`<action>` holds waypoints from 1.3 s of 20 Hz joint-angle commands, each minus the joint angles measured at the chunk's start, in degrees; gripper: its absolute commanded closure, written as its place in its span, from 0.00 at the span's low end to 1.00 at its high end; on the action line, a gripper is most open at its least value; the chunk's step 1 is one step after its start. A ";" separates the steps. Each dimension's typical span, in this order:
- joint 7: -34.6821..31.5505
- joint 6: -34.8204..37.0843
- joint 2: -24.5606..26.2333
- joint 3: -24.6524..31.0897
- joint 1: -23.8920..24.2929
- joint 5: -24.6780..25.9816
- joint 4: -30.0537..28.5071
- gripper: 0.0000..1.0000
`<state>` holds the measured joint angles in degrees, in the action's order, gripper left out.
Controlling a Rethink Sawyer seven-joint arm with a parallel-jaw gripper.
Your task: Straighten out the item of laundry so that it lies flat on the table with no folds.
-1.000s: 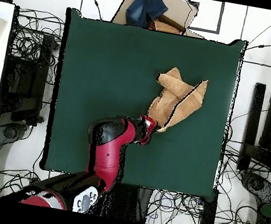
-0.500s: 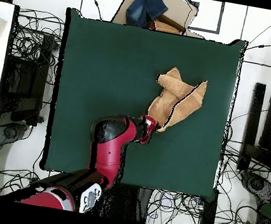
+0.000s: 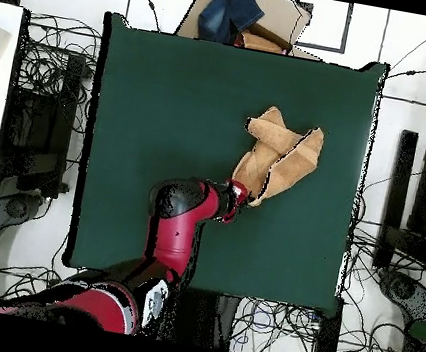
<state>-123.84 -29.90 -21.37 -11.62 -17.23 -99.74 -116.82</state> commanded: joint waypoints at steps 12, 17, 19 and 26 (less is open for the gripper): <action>44.20 4.42 -0.11 13.69 11.36 7.90 6.47 1.00; 55.24 2.61 -0.97 17.01 15.29 5.65 7.29 1.00; 61.02 0.95 -1.47 19.27 17.65 3.56 7.81 1.00; 67.42 -0.22 -1.49 22.74 24.10 4.21 9.66 1.00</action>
<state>-65.12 -32.32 -23.41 1.88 2.80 -94.71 -112.91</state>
